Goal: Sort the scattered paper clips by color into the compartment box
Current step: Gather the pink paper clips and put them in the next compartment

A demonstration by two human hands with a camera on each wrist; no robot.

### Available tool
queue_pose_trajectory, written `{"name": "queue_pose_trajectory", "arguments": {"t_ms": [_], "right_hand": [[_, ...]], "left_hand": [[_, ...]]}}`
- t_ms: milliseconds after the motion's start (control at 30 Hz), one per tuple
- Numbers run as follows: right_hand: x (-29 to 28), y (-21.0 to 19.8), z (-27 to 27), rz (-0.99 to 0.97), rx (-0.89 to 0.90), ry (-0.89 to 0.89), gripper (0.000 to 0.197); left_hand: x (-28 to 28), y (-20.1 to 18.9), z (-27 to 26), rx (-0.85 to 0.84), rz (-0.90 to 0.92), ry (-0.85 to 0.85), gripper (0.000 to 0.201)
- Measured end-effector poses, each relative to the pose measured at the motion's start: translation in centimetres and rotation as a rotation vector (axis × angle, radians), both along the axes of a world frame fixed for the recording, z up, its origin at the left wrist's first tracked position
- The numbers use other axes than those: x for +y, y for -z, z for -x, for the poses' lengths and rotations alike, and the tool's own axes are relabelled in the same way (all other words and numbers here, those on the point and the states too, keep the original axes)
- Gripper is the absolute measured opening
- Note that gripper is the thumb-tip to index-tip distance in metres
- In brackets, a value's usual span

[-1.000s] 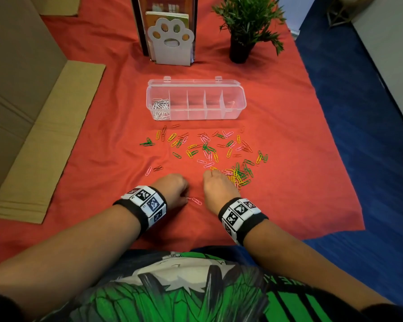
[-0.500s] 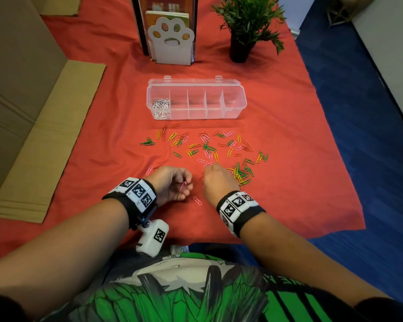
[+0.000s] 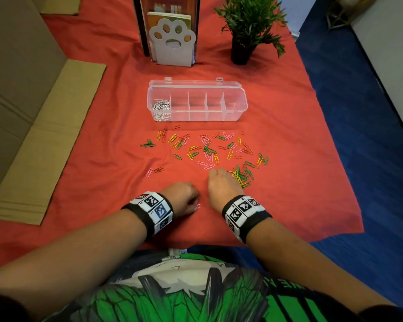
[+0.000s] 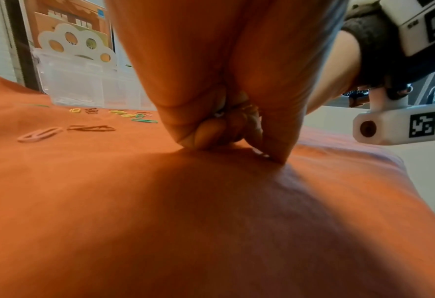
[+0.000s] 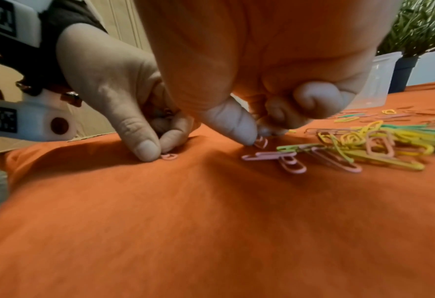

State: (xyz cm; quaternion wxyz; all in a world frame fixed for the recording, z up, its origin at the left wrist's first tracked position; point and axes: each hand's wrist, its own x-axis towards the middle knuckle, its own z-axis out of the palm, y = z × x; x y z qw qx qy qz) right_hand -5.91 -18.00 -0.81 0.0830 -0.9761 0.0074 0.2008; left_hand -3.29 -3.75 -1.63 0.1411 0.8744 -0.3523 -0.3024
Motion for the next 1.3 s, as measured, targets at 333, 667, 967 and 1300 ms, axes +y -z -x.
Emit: {"name": "queue_pose_trajectory", "arguments": {"t_ms": [333,667,967,1300], "right_hand": [[-0.6,0.0,0.4,0.004,-0.035,-0.028,0.03],[-0.8,0.8,0.0,-0.054,0.036,-0.047,0.032],[-2.2,-0.6,-5.1,-0.65,0.119,0.47,0.02],[-2.7,-1.6,-6.2,-1.487,0.254,1.125,0.019]], "left_hand": [[0.7,-0.1,-0.9,-0.114,-0.109,0.027,0.026],[1.6,-0.9,-2.2,0.52,0.245,-0.683,0.011],[5.0,-3.1,-4.3,1.129,0.99,-1.077,0.021],[7.2,-0.6,-5.8,0.003,0.135,-1.065,0.006]]}}
